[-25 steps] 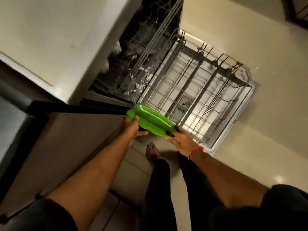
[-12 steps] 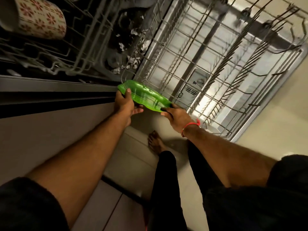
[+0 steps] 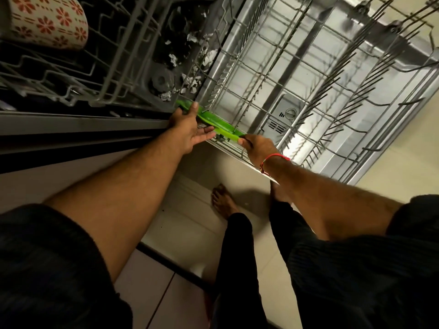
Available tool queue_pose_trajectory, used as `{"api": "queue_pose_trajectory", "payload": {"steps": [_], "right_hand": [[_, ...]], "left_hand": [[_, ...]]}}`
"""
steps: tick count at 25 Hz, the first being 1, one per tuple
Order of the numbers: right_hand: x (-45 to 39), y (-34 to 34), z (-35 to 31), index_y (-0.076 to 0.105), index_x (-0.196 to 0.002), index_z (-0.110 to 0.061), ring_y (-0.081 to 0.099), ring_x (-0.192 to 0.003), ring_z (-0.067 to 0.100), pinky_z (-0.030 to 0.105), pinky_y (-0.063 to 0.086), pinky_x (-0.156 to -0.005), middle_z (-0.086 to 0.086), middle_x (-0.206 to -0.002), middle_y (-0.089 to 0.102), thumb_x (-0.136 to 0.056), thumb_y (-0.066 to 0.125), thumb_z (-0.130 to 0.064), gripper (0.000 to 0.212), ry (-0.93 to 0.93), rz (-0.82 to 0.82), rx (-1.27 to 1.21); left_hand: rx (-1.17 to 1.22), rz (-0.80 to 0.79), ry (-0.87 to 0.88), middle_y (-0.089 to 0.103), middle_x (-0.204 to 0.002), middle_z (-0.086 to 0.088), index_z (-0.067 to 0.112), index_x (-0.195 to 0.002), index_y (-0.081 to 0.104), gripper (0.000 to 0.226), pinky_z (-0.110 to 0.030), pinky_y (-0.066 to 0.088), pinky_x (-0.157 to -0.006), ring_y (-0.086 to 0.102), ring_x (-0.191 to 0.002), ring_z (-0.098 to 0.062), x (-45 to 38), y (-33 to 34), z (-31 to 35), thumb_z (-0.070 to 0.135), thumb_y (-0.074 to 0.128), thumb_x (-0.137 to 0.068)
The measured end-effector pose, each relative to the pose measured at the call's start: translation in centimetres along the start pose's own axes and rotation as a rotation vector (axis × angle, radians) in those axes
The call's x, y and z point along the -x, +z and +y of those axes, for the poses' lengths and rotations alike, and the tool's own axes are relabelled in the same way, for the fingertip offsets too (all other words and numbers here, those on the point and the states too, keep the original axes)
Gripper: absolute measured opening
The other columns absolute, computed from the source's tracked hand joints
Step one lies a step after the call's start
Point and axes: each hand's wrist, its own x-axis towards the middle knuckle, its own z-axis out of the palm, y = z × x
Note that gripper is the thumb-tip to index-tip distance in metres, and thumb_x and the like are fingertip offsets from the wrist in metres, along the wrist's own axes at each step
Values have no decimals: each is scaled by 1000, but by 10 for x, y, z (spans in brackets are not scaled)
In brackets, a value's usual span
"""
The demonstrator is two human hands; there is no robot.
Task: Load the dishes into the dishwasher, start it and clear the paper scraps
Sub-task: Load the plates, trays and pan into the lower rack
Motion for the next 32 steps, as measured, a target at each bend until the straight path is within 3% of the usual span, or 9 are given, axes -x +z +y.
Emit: {"api": "queue_pose_trajectory", "payload": {"steps": [6, 9, 11, 15, 19, 24, 26, 28, 32], "right_hand": [[-1, -2, 11, 49, -144, -24, 56, -120, 35, 30, 44, -97, 18, -133, 59, -105, 42, -21, 40, 31, 5, 33], [10, 0, 16, 41, -149, -26, 42, -138, 31, 30, 32, -113, 15, -151, 43, -101, 43, -11, 51, -25, 17, 52], [24, -3, 13, 46, -146, -27, 36, -143, 29, 29, 26, -119, 13, -154, 39, -97, 44, -3, 54, -63, 57, 23], [76, -21, -22, 59, -135, -31, 56, -125, 27, 35, 43, -109, 7, -139, 57, -96, 47, -6, 49, -149, 51, -47], [153, -38, -78, 62, -132, -28, 59, -120, 15, 15, 38, -100, -1, -134, 62, -96, 50, -7, 43, -292, -57, -65], [259, -34, -162, 66, -125, -26, 65, -84, 16, 29, 53, -83, 3, -105, 72, -95, 55, -11, 35, -458, -183, -53], [289, -25, -193, 67, -124, -20, 64, -93, 9, 22, 49, -91, -1, -108, 71, -94, 55, -7, 34, -565, -281, 5], [324, -6, -224, 68, -122, -23, 65, -105, 9, 25, 47, -100, -5, -112, 71, -91, 56, -13, 34, -658, -341, 79], [379, 42, -274, 67, -121, -25, 67, -101, 9, 29, 49, -100, -7, -105, 74, -90, 57, -17, 34, -797, -416, 179]], "left_hand": [[-17, -14, -62, 56, -127, -12, 15, -143, 38, 48, -44, 63, -62, 71, -90, -29, 13, -8, -19, 30, 56, -102], [-69, 12, -16, 58, -131, -7, 20, -147, 38, 49, -40, 62, -61, 69, -97, -25, 32, -25, -34, 34, 53, -103], [-78, 26, 20, 58, -130, -3, 21, -148, 38, 46, -40, 59, -66, 67, -98, -24, 53, -36, -41, 34, 49, -105], [10, 15, 91, 61, -131, 2, 25, -130, 53, 28, -36, 56, -68, 66, -92, -20, 124, -57, -42, 36, 47, -105], [165, 11, 181, 67, -125, 5, 26, -122, 60, 24, -33, 54, -65, 67, -84, -17, 223, -81, -42, 37, 49, -104], [358, 72, 298, 72, -119, 3, 19, -125, 64, 32, -35, 55, -67, 71, -86, -18, 359, -144, -55, 39, 50, -104], [386, 94, 350, 73, -119, 2, 20, -124, 65, 33, -33, 56, -68, 71, -90, -18, 392, -174, -61, 40, 48, -104], [470, 146, 411, 73, -119, 2, 21, -123, 65, 32, -34, 57, -70, 71, -91, -19, 423, -214, -77, 41, 47, -105], [603, 227, 467, 72, -123, -2, 21, -125, 63, 36, -32, 55, -65, 71, -86, -19, 456, -286, -112, 44, 46, -104]]}}
